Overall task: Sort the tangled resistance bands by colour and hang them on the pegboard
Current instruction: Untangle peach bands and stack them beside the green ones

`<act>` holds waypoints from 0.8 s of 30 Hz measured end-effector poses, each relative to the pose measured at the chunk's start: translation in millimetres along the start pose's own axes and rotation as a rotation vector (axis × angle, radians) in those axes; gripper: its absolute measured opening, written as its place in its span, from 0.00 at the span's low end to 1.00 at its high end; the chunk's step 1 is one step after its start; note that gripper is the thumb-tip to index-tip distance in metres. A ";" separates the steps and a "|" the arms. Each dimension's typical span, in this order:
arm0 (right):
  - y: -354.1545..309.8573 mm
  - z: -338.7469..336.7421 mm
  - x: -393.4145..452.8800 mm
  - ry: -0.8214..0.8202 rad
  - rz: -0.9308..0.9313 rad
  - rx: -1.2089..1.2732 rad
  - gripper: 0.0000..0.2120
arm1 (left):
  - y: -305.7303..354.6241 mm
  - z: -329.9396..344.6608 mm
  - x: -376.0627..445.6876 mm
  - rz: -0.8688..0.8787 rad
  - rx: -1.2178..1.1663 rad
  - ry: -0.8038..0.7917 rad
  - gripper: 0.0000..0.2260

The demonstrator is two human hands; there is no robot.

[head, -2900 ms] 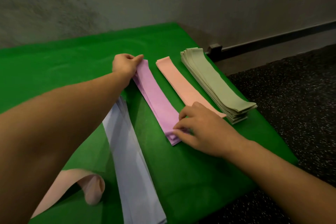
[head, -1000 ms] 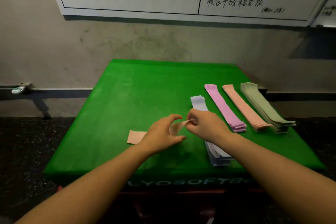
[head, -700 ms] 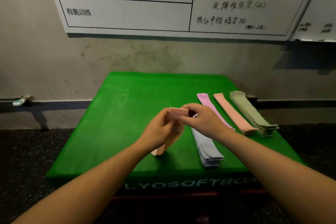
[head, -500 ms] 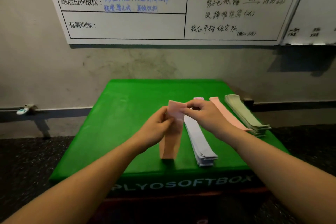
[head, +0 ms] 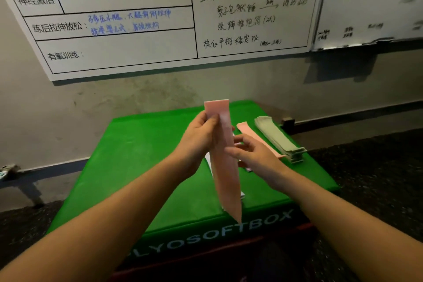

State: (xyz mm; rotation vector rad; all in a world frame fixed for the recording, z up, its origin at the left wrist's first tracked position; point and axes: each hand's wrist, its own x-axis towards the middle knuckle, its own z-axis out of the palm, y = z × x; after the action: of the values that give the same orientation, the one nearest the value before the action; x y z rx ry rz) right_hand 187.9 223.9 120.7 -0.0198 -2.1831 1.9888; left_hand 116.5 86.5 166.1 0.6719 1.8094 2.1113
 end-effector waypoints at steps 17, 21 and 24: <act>97.6 -125.4 23.6 0.351 0.254 -0.308 0.10 | -85.2 72.4 203.4 -0.321 -0.167 0.229 0.10; 104.9 -146.8 58.5 0.360 0.260 -0.479 0.13 | -122.0 72.9 251.8 -0.333 0.052 0.177 0.09; 113.2 -160.9 92.5 0.359 0.247 -0.618 0.11 | -143.5 69.7 288.6 -0.303 0.169 0.187 0.07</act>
State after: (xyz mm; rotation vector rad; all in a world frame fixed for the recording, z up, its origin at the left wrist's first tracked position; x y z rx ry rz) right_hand 107.6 406.5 34.3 -0.6978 -2.5203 1.1920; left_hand -106.1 314.2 80.4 0.2213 2.0565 1.8887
